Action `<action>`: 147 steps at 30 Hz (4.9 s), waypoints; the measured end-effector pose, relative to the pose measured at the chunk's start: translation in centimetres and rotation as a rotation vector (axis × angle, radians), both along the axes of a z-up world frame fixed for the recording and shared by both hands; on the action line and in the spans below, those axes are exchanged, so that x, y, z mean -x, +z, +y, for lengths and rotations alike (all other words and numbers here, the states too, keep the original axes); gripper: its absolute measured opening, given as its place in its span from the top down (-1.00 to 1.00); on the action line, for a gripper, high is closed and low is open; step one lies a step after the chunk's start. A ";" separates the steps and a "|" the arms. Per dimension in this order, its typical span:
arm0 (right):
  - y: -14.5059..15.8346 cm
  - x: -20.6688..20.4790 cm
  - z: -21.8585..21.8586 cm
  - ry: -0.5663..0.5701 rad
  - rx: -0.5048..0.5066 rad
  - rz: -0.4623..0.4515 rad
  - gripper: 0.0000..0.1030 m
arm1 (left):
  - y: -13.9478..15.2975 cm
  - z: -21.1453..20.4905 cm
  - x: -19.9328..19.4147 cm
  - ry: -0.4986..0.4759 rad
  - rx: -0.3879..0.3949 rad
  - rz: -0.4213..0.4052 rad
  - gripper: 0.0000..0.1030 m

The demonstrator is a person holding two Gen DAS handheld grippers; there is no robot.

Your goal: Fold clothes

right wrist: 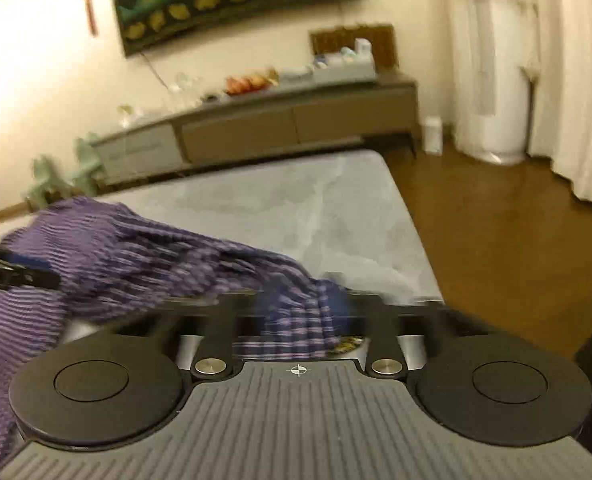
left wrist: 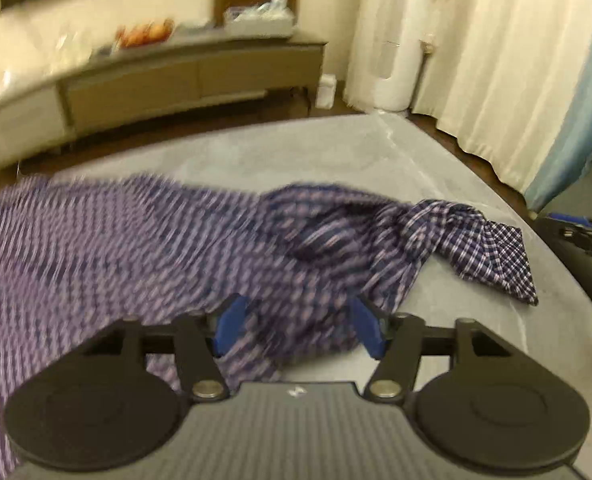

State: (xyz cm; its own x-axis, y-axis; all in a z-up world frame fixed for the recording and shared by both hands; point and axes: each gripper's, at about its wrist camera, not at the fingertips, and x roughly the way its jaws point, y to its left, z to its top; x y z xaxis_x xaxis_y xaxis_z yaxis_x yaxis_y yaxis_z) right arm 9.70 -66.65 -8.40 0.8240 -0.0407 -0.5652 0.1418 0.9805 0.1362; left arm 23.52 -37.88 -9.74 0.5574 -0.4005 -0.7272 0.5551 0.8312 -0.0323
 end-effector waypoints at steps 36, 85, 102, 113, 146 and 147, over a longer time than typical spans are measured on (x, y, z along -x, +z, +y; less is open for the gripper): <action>-3.0 -3.0 4.0 0.098 0.151 0.123 1.00 | -4.8 -4.0 -1.7 -0.204 -0.039 -0.047 0.87; -0.2 7.9 4.9 -0.070 -0.126 0.103 -0.34 | -1.4 12.8 -3.9 0.158 0.128 0.121 0.12; 5.2 9.1 8.1 -0.036 0.349 0.025 0.91 | -3.9 9.1 -4.1 0.135 -0.042 0.095 0.03; -0.3 11.5 -1.6 -0.240 -0.113 0.043 -0.10 | -4.0 9.4 -3.9 0.101 -0.061 0.097 -0.02; 6.1 8.5 30.2 0.304 0.262 -0.198 0.93 | -0.2 21.0 5.0 -0.013 0.814 0.437 -0.87; 5.1 8.3 31.2 0.311 0.253 -0.183 0.93 | -0.7 20.8 5.3 -0.019 0.816 0.448 -0.87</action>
State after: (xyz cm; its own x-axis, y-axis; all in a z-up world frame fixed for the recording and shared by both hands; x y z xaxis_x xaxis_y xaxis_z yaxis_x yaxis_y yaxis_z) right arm 1.37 -35.47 -3.32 0.9044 0.1065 -0.4133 -0.1694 0.9784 -0.1186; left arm 18.18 -17.04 -10.43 0.2807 -0.8889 -0.3622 0.3629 0.4476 -0.8173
